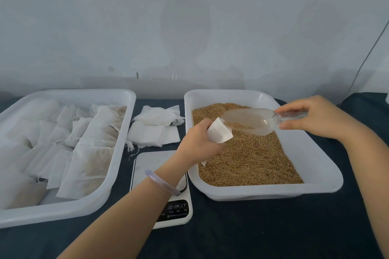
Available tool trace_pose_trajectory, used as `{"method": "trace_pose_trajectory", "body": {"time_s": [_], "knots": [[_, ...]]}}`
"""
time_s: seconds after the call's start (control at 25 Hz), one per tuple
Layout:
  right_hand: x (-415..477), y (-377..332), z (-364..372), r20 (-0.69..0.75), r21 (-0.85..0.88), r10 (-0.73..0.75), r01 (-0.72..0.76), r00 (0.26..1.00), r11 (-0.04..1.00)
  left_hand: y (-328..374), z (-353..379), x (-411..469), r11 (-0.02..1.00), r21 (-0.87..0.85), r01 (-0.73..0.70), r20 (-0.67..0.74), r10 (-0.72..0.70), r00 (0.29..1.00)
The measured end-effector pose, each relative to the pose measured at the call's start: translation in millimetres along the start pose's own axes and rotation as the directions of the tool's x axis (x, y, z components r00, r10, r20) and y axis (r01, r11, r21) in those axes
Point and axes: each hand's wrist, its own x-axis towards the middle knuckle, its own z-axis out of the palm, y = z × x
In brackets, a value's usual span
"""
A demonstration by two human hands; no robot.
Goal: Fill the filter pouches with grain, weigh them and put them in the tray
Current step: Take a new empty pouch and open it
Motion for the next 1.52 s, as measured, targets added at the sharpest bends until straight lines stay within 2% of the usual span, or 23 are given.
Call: {"method": "trace_pose_trajectory", "body": {"time_s": [0.12,0.28,0.44,0.52,0.56,0.6,0.64,0.68,0.72,0.76,0.8,0.88,0.92,1.0,1.04,1.12,1.16,1.24,1.36,1.44,1.52], "knots": [[2.2,13.1,2.4,0.022,0.025,0.059,-0.060,0.998,0.998,-2.0,-4.5,-3.3,0.985,-0.172,-0.006,-0.035,0.000,0.999],[9.2,21.7,52.9,0.191,-0.132,0.182,-0.158,0.965,0.978,-0.4,-17.9,-12.5,0.894,-0.446,-0.042,-0.003,0.045,0.999],[12.6,20.0,103.6,0.271,-0.377,0.279,-0.165,0.921,0.911,-2.6,-38.8,-27.4,0.864,-0.504,0.011,0.021,-0.001,1.000],[15.5,11.7,107.9,0.259,-0.498,0.330,-0.168,0.908,0.851,-9.5,-57.3,-33.3,0.863,-0.503,0.038,0.024,-0.029,0.999],[17.9,3.3,106.5,0.224,-0.529,0.302,-0.145,0.927,0.836,-13.5,-67.0,-35.6,0.862,-0.506,0.030,0.036,-0.014,0.999],[20.6,-10.7,103.6,0.175,-0.489,0.216,-0.106,0.961,0.866,-16.3,-77.0,-38.0,0.862,-0.507,0.017,0.055,0.013,0.998],[23.4,-29.3,100.6,0.128,-0.347,0.088,-0.038,0.988,0.937,-18.1,-86.0,-39.5,0.863,-0.506,0.000,0.084,0.049,0.995],[24.7,-52.4,100.1,0.110,-0.123,-0.047,0.060,0.993,0.991,-18.4,-93.4,-41.4,0.869,-0.494,-0.005,0.123,0.076,0.989],[24.1,-76.0,102.6,0.129,0.124,-0.179,0.163,0.975,0.979,-18.4,-98.9,-42.3,0.875,-0.483,0.003,0.170,0.091,0.981],[22.7,-98.1,110.1,0.193,0.331,-0.287,0.213,0.938,0.919,-18.8,-103.5,-43.2,0.875,-0.484,0.019,0.210,0.095,0.973],[21.9,-114.8,122.3,0.263,0.495,-0.361,0.196,0.895,0.847,-20.5,-107.2,-44.0,0.865,-0.500,0.042,0.237,0.090,0.967],[21.7,-133.3,147.5,0.317,0.693,-0.388,0.068,0.865,0.718,-26.3,-113.3,-47.8,0.845,-0.528,0.080,0.257,0.070,0.964],[21.3,-138.6,157.3,0.333,0.735,-0.386,0.019,0.860,0.677,-30.1,-115.6,-50.6,0.851,-0.519,0.086,0.260,0.061,0.964],[22.8,-143.2,172.3,0.341,0.718,-0.385,0.027,0.857,0.696,-36.3,-118.0,-54.1,0.915,-0.400,0.056,0.276,0.062,0.959],[24.9,-143.8,176.9,0.331,0.673,-0.386,0.071,0.861,0.736,-38.5,-118.1,-53.9,0.957,-0.288,0.017,0.264,0.062,0.963],[29.4,-144.1,184.6,0.265,0.568,-0.360,0.157,0.894,0.808,-43.9,-123.3,-53.2,0.998,0.015,-0.067,0.155,0.064,0.986],[31.6,-143.5,187.9,0.213,0.509,-0.334,0.187,0.918,0.840,-45.4,-127.6,-53.5,0.978,0.181,-0.098,0.104,0.080,0.991],[35.1,-139.8,193.7,0.112,0.352,-0.285,0.230,0.952,0.907,-49.5,-136.5,-54.6,0.921,0.374,-0.107,0.076,0.085,0.994],[35.3,-135.7,202.4,0.116,0.110,-0.304,0.292,0.945,0.950,-57.9,-139.1,-55.2,0.893,0.448,-0.045,0.059,0.020,0.998],[34.3,-135.2,210.1,0.140,0.037,-0.335,0.333,0.932,0.942,-60.8,-135.9,-53.2,0.883,0.467,-0.052,0.097,0.007,0.995],[35.6,-133.7,214.4,0.165,-0.028,-0.352,0.361,0.921,0.932,-62.2,-132.0,-50.7,0.828,0.560,-0.037,0.127,-0.042,0.991]]}}
